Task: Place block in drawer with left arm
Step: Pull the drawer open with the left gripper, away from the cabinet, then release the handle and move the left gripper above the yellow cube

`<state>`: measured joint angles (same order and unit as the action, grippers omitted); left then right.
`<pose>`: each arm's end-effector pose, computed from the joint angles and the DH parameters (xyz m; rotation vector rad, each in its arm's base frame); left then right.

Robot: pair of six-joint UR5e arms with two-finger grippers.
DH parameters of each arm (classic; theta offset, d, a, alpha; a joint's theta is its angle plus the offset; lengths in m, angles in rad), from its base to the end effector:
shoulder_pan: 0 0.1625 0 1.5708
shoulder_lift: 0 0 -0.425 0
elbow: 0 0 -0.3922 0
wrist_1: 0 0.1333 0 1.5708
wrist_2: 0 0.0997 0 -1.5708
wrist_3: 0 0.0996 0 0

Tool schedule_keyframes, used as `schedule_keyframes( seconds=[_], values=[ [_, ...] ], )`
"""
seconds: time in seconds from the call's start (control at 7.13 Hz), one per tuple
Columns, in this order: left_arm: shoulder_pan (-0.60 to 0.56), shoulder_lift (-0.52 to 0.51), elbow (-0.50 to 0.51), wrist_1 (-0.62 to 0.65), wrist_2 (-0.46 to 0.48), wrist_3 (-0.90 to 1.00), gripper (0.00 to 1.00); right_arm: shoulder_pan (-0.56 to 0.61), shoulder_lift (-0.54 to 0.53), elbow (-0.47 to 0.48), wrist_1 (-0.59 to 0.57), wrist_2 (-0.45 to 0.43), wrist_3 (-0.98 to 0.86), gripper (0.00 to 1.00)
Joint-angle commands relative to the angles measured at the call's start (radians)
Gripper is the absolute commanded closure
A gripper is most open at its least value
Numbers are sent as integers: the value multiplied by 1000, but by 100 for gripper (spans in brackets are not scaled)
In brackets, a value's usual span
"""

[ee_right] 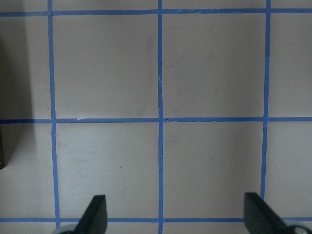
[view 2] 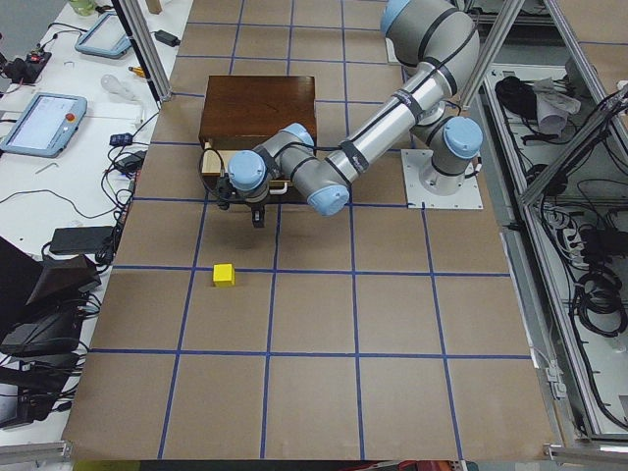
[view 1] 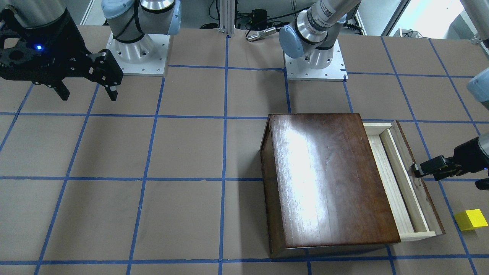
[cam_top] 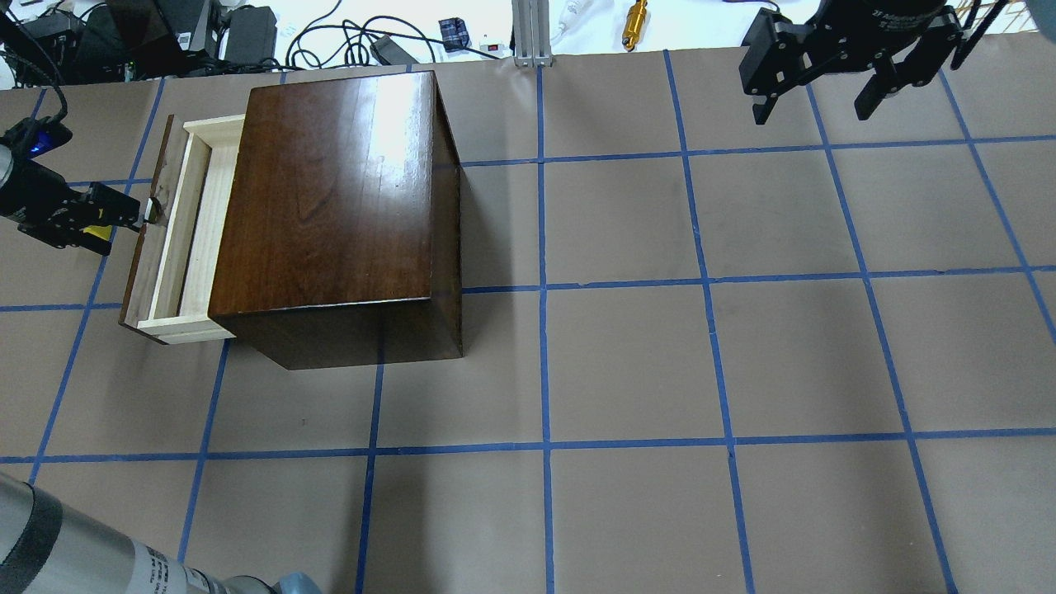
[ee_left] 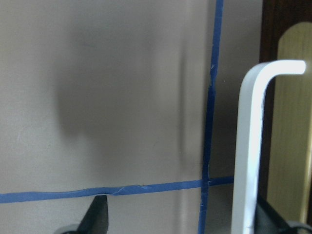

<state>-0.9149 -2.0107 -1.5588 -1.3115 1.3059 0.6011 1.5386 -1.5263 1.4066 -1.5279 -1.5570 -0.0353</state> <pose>0.2518 -0.5885 0.2728 0.1093 -2.8270 0.0282 0.1180 -0.5194 0.5423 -0.0057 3.1281 -0.1208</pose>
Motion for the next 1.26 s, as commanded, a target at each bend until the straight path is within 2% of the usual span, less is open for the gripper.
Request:
schedule_keyframes(
  seconds=[0.0, 0.28, 0.7, 0.84, 1.12],
  values=[
    [1, 1, 3, 0, -1, -4, 0, 0, 1, 0, 0, 0, 0, 0],
    [1, 24, 55, -64, 3, -11, 0, 0, 1, 0, 0, 0, 0, 0],
    [10, 44, 103, -95, 15, -4, 0, 0, 1, 0, 0, 2, 0, 0],
    [16, 15, 161, -101, 69, 2, 0, -1, 1, 0, 0, 2, 0, 0],
    [18, -35, 229, -86, 129, 162, 0, 0, 1, 0, 0, 0, 0, 0]
  ],
)
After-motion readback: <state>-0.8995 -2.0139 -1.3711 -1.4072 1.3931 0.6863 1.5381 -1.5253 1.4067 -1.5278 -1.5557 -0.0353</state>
